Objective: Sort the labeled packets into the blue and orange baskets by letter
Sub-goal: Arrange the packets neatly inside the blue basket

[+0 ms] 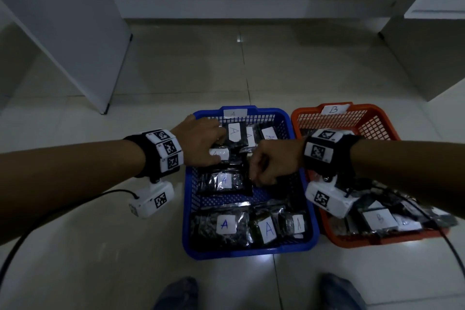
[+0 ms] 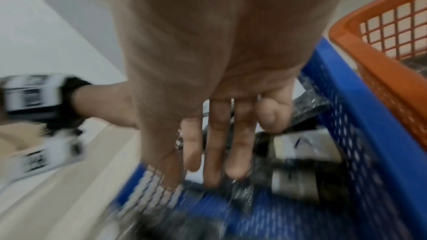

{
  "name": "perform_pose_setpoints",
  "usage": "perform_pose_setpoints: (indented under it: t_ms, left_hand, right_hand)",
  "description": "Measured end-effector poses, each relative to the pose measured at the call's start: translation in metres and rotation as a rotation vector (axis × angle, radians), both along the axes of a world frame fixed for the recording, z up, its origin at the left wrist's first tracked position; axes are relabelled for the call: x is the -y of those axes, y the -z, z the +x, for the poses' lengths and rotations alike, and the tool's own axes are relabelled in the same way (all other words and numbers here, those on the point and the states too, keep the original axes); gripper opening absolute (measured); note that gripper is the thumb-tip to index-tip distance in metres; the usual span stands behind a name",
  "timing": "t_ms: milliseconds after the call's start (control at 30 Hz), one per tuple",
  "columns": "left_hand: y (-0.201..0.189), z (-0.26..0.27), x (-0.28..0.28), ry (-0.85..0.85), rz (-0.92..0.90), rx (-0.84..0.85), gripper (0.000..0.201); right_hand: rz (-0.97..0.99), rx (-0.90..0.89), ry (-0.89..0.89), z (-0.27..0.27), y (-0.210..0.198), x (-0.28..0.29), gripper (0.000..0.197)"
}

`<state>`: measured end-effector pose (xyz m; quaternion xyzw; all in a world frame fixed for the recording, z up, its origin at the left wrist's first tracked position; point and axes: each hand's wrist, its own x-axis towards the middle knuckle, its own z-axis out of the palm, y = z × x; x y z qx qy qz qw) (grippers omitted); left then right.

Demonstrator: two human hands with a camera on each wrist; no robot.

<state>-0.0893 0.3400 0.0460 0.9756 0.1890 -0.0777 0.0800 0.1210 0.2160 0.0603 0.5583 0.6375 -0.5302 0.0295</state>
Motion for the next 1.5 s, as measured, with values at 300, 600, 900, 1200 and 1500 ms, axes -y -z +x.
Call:
perform_pose_setpoints:
  t_ms: [300, 600, 900, 1200, 1500]
  left_hand:
    - [-0.020, 0.014, 0.062, 0.086, -0.632, -0.420, 0.039]
    - [-0.031, 0.010, 0.048, -0.051, -0.648, -0.422, 0.041]
    - [-0.007, -0.006, 0.005, -0.008, -0.135, -0.119, 0.051]
    - [0.012, -0.015, -0.003, -0.023, -0.076, -0.063, 0.045]
    - [0.016, -0.014, 0.000, -0.039, -0.160, -0.040, 0.043]
  right_hand:
    - [-0.009, 0.054, -0.144, -0.019, -0.008, 0.056, 0.040]
    - [-0.081, -0.062, 0.097, 0.018, -0.011, 0.012, 0.029]
    - [0.281, 0.118, 0.259, 0.004, 0.021, -0.021, 0.015]
    - [0.356, 0.158, 0.415, -0.009, 0.040, -0.021, 0.012]
    - [0.392, 0.171, 0.420, -0.011, 0.047, -0.020, 0.015]
